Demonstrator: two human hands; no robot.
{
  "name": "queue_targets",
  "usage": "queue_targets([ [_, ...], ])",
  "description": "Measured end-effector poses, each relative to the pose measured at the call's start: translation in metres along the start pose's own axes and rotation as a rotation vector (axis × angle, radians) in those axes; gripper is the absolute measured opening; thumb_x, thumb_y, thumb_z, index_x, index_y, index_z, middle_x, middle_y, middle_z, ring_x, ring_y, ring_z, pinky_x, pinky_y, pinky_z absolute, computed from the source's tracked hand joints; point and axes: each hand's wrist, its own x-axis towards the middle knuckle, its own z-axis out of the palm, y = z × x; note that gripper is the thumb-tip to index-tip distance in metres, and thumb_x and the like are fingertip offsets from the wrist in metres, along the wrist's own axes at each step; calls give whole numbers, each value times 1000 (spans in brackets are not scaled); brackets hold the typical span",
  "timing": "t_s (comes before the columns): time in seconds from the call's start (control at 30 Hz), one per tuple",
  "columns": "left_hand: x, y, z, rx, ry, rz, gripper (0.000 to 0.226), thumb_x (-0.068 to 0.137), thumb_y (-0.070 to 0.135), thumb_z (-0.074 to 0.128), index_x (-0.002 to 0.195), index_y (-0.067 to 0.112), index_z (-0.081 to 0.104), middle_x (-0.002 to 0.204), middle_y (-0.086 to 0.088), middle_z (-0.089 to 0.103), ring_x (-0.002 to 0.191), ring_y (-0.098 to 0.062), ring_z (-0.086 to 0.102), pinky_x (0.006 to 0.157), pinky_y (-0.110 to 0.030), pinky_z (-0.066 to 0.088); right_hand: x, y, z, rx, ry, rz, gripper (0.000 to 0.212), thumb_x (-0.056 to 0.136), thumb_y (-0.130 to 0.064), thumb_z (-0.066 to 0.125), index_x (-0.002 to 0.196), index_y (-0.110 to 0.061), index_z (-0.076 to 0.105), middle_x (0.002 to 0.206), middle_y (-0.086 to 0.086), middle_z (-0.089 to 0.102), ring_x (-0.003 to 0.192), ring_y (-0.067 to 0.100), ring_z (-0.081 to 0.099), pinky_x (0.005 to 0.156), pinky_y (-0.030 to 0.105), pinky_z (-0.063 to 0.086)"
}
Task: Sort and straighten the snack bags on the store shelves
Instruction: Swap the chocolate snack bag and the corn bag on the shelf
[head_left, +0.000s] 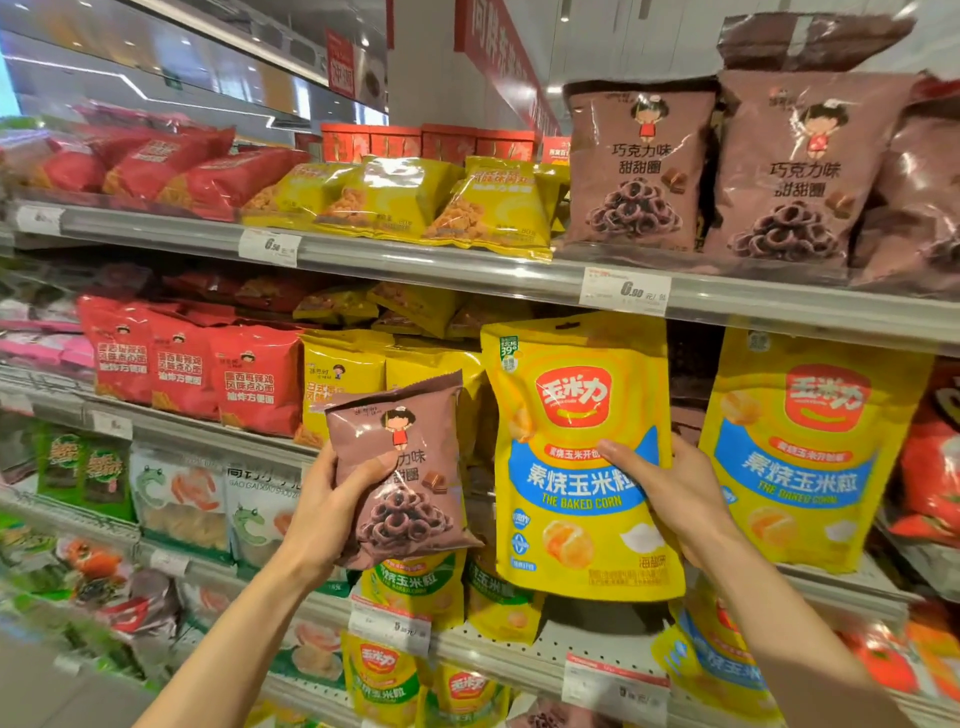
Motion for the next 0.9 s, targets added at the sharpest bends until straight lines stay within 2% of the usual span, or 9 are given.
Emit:
queue_targets([
  [0.07,-1,-2,8,-11,-25,-1,73,52,51,79,116,19,63,102,-2,79,89,-23,77,66,-26,60,-11,4,-14,-11,31,9,35,79,-28,85,111,-26,71,97,-7,81,86,15,78,73,33,60],
  [0.2,8,-4,39,-19,-94,-7,71,55,47,80,117,17,63,102,-3,80,88,-24,78,66,-27,60,-27,5,-41,-42,91,-4,32,80,-26,85,109,-25,72,95,-13,80,85,7,77,68,23,59],
  [0.43,33,-12,94,18,-193,-11,76,55,50,81,122,19,60,108,-6,77,93,-24,77,73,-32,60,-47,4,-74,-78,172,-25,41,79,-27,86,117,-26,71,104,-12,80,95,9,76,83,33,58],
  [0.53,43,-16,111,68,-213,2,72,56,50,81,119,21,60,106,-2,76,89,-18,77,67,-25,59,-52,6,-85,-86,190,-28,37,79,-27,86,113,-28,71,103,-12,80,96,10,76,84,36,59],
  [0.6,48,-20,121,133,-226,37,60,71,40,85,121,23,57,109,1,74,92,-16,76,69,-22,58,-54,8,-88,-105,186,-26,38,77,-31,86,112,-30,71,103,-13,79,97,9,76,88,39,58],
  [0.7,54,-27,133,225,-234,90,51,89,23,77,133,22,51,117,5,71,100,-7,71,75,-19,58,-55,12,-88,-147,193,-27,51,71,-41,87,117,-28,70,106,-16,78,101,6,74,95,42,57],
  [0.73,56,-29,135,252,-246,108,53,89,25,76,135,24,49,118,7,70,101,-6,71,80,-21,59,-55,13,-88,-144,198,-24,54,69,-44,87,118,-29,70,107,-16,78,102,7,74,96,44,57],
  [0.8,59,-32,136,288,-268,115,59,85,38,79,134,29,48,120,8,69,107,-9,70,92,-34,58,-54,16,-89,-124,210,-14,55,68,-45,87,118,-30,70,107,-14,78,102,10,74,97,47,57],
  [0.9,60,-32,138,277,-273,79,72,71,56,77,132,31,48,121,7,70,109,-11,70,98,-44,57,-52,18,-91,-94,217,-3,51,70,-41,87,117,-30,70,106,-13,79,100,11,75,95,48,58],
])
